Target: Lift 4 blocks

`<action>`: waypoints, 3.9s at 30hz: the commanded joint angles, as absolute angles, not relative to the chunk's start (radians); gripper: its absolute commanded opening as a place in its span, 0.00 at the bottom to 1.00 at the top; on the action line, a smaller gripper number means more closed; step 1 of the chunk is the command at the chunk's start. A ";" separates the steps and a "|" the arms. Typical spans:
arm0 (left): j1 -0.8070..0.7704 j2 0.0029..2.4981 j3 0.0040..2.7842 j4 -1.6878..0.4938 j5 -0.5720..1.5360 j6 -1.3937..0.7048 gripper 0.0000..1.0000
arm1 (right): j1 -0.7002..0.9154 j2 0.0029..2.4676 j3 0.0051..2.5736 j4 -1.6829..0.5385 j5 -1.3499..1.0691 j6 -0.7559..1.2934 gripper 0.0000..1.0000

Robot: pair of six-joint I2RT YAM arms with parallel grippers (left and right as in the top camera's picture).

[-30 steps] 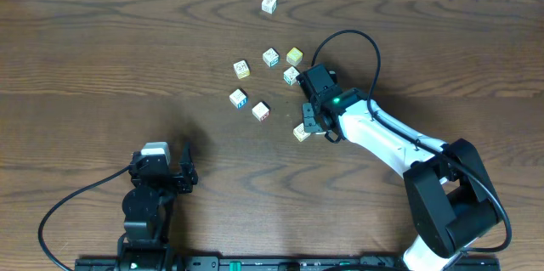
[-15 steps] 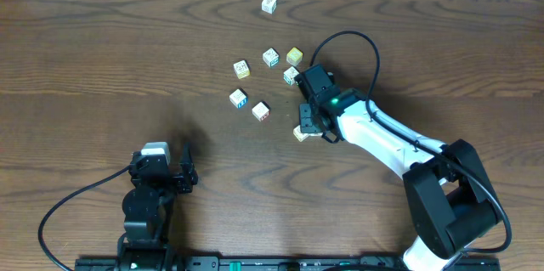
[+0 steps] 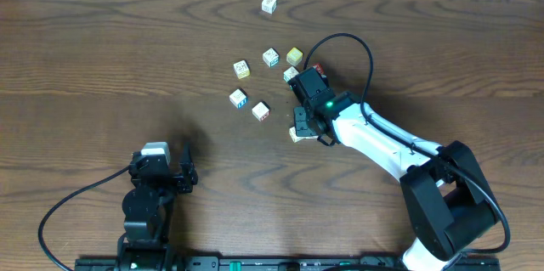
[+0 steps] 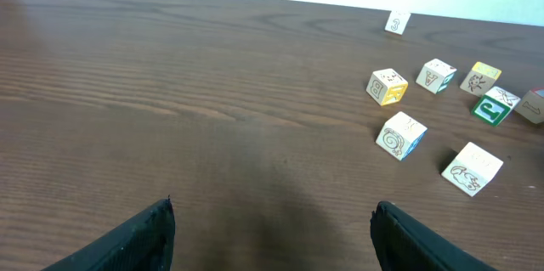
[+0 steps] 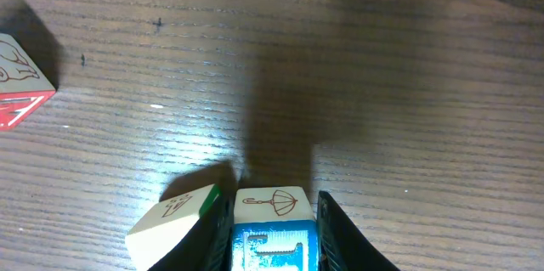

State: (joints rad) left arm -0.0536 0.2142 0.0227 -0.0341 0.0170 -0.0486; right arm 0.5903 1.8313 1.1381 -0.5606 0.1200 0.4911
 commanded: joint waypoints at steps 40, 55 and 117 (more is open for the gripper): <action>-0.056 0.215 0.004 -0.070 0.004 -0.039 0.74 | 0.591 1.820 1.150 -0.255 -0.065 0.154 0.64; -0.056 0.215 0.004 -0.063 0.004 -0.039 0.75 | 0.604 1.843 1.150 -0.283 -0.283 -0.018 0.82; -0.056 0.220 0.004 -0.071 0.004 -0.039 0.74 | 0.699 2.042 1.280 -0.191 -0.107 -0.084 0.46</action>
State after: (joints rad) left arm -0.0536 0.2180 0.0227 -0.0341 0.0170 -0.0486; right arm 0.6960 2.0228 1.2610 -0.1864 -0.1287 -0.0807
